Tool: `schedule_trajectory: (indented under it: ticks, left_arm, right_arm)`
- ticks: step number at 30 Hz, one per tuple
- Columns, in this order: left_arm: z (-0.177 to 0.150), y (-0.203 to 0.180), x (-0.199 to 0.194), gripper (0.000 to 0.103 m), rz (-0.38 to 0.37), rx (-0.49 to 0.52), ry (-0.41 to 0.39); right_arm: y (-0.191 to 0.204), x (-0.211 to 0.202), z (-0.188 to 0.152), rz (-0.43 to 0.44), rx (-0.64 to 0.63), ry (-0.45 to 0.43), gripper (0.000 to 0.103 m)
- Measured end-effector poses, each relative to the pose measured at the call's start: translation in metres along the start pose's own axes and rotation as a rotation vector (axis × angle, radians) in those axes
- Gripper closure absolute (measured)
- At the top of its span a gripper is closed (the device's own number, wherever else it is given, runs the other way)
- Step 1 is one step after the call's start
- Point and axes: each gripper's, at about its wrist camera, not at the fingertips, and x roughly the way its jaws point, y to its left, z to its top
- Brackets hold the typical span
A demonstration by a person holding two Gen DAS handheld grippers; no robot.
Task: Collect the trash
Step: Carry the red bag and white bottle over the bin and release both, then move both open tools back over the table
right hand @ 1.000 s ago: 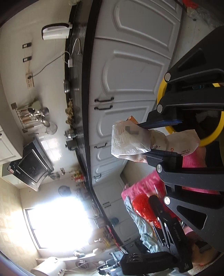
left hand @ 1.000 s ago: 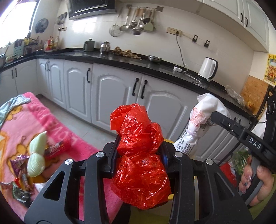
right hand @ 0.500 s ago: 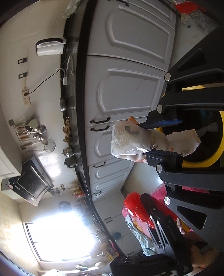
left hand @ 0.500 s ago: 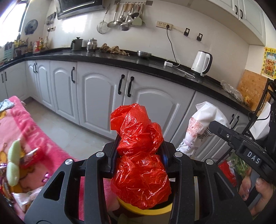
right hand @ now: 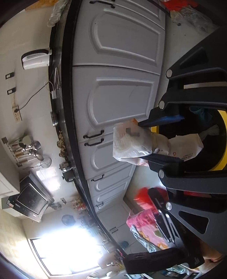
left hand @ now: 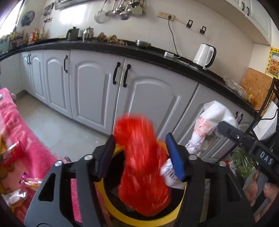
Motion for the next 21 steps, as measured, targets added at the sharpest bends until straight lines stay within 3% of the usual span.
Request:
schedule_trajectory:
  ticks: [8,15,21]
  left_arm:
    - [-0.006,0.020,-0.008,0.029,0.054,-0.041,0.014]
    - [-0.005,0.038,-0.037,0.014,0.099,-0.063,-0.023]
    - [-0.004,0.052,-0.066,0.011,0.152,-0.072,-0.054]
  right_arm:
    - [-0.006,-0.001,-0.002,-0.003,0.028,-0.005,0.059]
    - [0.009,-0.006,0.000,0.028,0.006,-0.012,0.049]
    - [0.030,-0.010,0.000,0.060,-0.034,-0.011,0.041]
